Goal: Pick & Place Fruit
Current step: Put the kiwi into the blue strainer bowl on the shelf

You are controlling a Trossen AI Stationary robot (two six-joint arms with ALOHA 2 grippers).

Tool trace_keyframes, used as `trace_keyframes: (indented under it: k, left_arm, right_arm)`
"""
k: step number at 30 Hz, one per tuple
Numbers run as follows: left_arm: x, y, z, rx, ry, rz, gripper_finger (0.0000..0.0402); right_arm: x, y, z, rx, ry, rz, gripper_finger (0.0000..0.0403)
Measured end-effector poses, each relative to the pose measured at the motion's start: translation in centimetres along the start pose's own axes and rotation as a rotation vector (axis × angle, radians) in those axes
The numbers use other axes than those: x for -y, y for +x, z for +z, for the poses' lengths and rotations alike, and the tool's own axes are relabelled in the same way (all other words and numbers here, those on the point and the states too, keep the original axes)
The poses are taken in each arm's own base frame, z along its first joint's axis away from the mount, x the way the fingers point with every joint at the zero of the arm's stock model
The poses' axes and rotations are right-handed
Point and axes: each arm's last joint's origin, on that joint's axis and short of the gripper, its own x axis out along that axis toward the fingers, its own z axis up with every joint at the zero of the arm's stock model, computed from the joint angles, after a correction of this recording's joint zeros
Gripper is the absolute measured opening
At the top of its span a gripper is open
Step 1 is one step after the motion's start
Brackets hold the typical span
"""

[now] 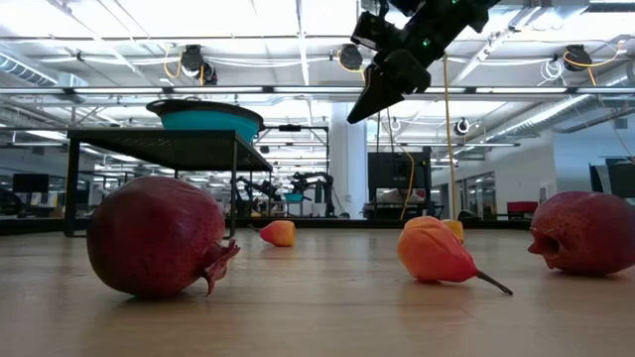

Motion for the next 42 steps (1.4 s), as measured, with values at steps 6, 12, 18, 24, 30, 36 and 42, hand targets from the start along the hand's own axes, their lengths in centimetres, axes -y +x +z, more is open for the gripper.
trace_keyframes:
  k: [6, 12, 18, 24, 30, 36, 42]
  left_arm:
    - [1.2, 0.6, 0.4, 0.028, 0.075, -0.125, 0.0188]
    - [1.9, 1.2, 0.2, 0.036, 0.101, -0.186, 0.0184]
    - [2.2, 1.6, 0.1, 0.041, 0.090, -0.210, 0.0194]
    - [2.3, 1.6, 0.1, 0.043, 0.090, -0.214, 0.0182]
    - [2.3, 1.6, 0.1, 0.043, 0.079, -0.212, 0.0191]
    - [2.3, 1.6, 0.2, 0.045, 0.064, -0.207, 0.0184]
    - [2.3, 1.6, 0.2, 0.045, 0.062, -0.207, 0.0187]
  right_arm:
    - [0.8, 0.2, -0.2, 0.079, 0.005, 0.141, 0.0001]
    - [1.2, 1.5, -1.8, 0.262, 0.003, 0.215, 0.0001]
    - [1.0, 2.7, -4.9, 0.369, 0.039, 0.211, 0.0000]
    - [1.2, 2.8, -7.4, 0.536, 0.110, 0.229, 0.0000]
    - [1.7, 1.6, -8.5, 0.608, 0.169, 0.189, 0.0000]
    - [2.1, -1.6, -9.5, 0.610, 0.207, 0.153, 0.0000]
    - [2.1, -5.2, -11.0, 0.576, 0.264, 0.064, 0.0000]
